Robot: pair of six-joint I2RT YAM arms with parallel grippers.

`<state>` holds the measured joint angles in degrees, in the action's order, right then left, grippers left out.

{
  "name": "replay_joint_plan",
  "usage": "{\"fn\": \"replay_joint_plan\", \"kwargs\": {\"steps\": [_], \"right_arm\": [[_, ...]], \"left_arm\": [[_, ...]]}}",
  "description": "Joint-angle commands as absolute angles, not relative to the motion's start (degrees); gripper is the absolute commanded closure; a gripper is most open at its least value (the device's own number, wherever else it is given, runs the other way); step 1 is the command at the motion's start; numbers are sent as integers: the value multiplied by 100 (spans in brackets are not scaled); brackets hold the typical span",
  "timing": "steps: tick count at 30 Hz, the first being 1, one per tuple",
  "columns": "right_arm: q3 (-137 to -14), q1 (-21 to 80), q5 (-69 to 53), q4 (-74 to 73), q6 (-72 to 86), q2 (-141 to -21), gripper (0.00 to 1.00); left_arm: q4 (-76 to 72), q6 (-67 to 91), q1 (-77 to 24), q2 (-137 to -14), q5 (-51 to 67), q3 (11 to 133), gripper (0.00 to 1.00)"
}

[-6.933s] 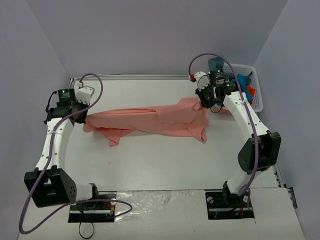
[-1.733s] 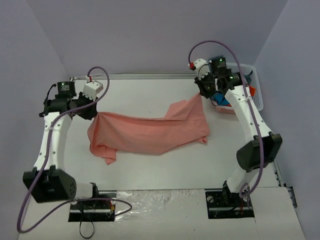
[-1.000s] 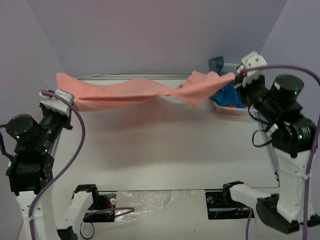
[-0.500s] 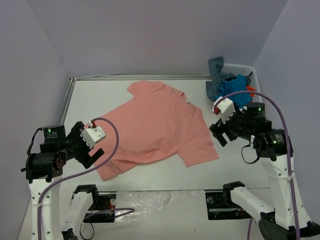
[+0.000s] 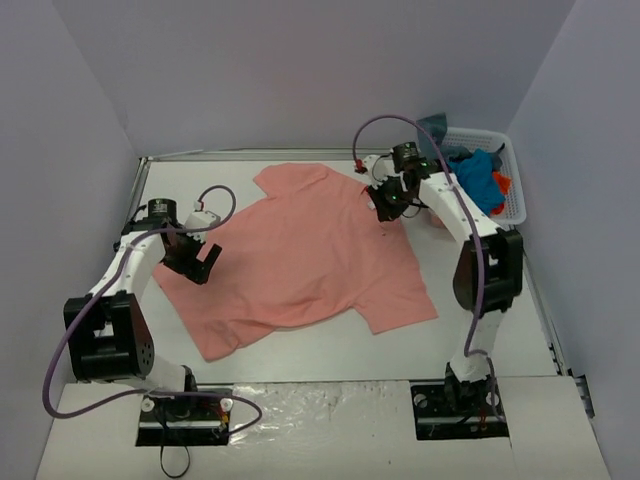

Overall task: Fold and stack the t-shirts
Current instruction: Flatten out the tshirt

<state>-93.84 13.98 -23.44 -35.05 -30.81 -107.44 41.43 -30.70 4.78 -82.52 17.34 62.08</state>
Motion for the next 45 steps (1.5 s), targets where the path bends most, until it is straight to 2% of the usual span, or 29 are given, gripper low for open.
{"fn": "replay_joint_plan", "kwargs": {"steps": [1, 7, 10, 17, 19, 20, 27, 30, 33, 37, 45], "right_arm": [[-10315, 1932, -2076, -3463, -2988, -11309, 100], [-12003, 2355, -1881, -3454, -2664, -13076, 100], [-13284, 2452, -1610, -3437, -2392, -13920, 100], [-14229, 2628, -880, -3305, -2329, -15151, 100], [-14186, 2619, -721, -3235, -2303, -15214, 100], [-14168, 2619, -669, -3226, -2285, -15249, 100], [-13668, 2391, -273, -3059, -2119, -15381, 100], [-13378, 2171, -220, -3059, -2048, -15320, 100], [-13000, 1952, -325, -3059, -2021, -15118, 100], [-12525, 1811, -343, -3059, -2056, -14784, 100], [-11296, 1749, -229, -3059, -2083, -13852, 100]], "left_arm": [[3605, -2445, 527, -8147, 1424, 6267, 0], [3560, -2180, 545, -8507, 1310, 6328, 0], [3525, -2162, 545, -8648, 1143, 6284, 0], [3568, -2180, 545, -9034, 1055, 6293, 0], [3603, -2206, 545, -9227, 967, 6345, 0], [3604, -2215, 545, -9281, 949, 6363, 5], [3718, -2153, 536, -9940, 800, 6679, 16], [3770, -2127, 536, -10457, 729, 6916, 16], [4060, -2188, 536, -10957, 905, 7381, 16], [4324, -2197, 492, -11529, 879, 8137, 23], [5096, -2478, 264, -12830, 475, 10138, 19]]}}
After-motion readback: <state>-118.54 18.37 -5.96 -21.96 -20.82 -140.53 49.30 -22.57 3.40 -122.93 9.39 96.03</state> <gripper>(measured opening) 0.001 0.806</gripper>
